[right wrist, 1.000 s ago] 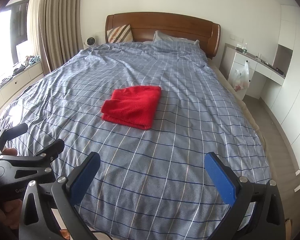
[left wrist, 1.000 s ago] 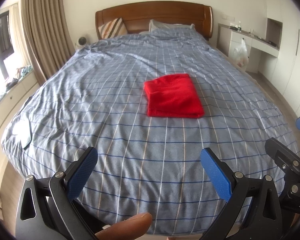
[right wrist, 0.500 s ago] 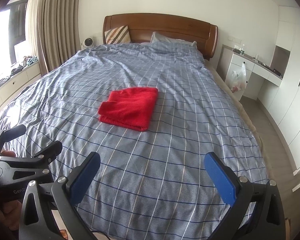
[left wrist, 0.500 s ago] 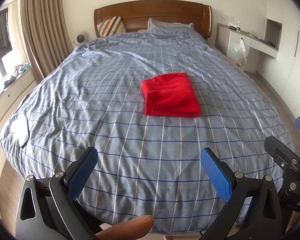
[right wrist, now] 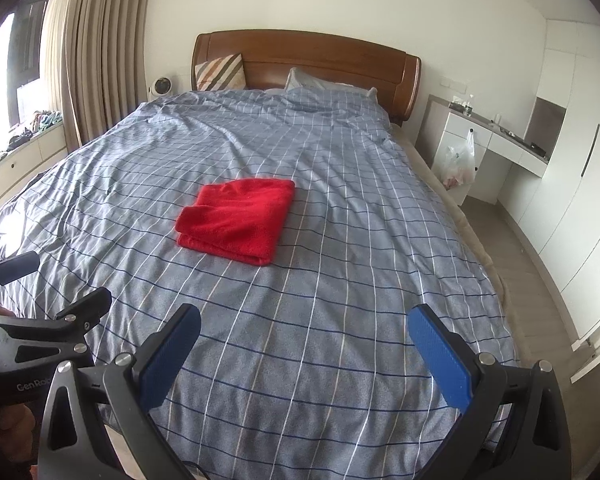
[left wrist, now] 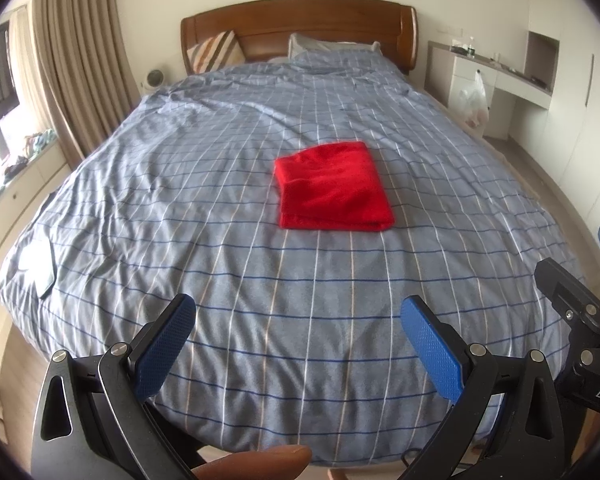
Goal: Fold small clothes
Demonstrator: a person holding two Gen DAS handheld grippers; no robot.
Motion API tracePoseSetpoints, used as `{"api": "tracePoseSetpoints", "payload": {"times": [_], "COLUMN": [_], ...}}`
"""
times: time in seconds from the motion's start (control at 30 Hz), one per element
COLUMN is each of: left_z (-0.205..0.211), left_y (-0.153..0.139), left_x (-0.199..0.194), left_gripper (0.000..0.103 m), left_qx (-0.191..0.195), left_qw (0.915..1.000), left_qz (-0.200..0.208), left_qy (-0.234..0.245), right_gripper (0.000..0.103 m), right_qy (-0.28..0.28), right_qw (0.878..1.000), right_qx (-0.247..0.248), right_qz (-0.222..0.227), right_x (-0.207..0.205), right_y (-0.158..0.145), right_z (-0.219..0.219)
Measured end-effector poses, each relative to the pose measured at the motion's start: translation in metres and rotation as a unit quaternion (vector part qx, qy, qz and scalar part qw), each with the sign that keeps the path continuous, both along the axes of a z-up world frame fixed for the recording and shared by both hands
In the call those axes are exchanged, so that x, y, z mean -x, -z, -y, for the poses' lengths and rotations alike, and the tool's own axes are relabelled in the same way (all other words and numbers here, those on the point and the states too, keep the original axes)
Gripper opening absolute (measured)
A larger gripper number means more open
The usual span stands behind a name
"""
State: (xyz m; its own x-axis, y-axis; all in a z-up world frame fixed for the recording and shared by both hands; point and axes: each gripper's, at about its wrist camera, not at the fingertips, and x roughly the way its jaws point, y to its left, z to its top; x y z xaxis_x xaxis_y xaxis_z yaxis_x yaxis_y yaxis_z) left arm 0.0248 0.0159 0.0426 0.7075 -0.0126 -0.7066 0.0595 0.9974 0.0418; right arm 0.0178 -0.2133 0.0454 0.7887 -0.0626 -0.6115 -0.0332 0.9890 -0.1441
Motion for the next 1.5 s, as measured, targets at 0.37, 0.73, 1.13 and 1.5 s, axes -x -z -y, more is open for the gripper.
{"api": "tracePoseSetpoints", "payload": {"times": [0.37,0.73,1.13,1.5], "left_z": [0.003,0.004,0.003,-0.011], "left_y": [0.002,0.002,0.004,-0.003], "left_x": [-0.001,-0.001,0.000,-0.002], "left_gripper": [0.103,0.103,0.103,0.102], "left_qx": [0.000,0.000,0.001,0.005], "left_qw": [1.0000,1.0000,1.0000,0.9998], "left_qz": [-0.006,-0.008,-0.008,0.004], "left_qy": [0.003,0.004,0.002,-0.020], "right_gripper": [0.102,0.102,0.102,0.102], "right_qy": [0.026,0.032,-0.013,-0.018], "right_qw": [1.000,0.999,0.998,0.998], "right_qx": [0.011,0.017,-0.059,-0.052], "right_qz": [-0.008,-0.009,-0.012,-0.011], "right_x": [-0.006,-0.005,-0.004,-0.013], "right_y": [0.001,0.000,0.000,-0.003], "right_z": [0.011,0.013,0.012,-0.004]}}
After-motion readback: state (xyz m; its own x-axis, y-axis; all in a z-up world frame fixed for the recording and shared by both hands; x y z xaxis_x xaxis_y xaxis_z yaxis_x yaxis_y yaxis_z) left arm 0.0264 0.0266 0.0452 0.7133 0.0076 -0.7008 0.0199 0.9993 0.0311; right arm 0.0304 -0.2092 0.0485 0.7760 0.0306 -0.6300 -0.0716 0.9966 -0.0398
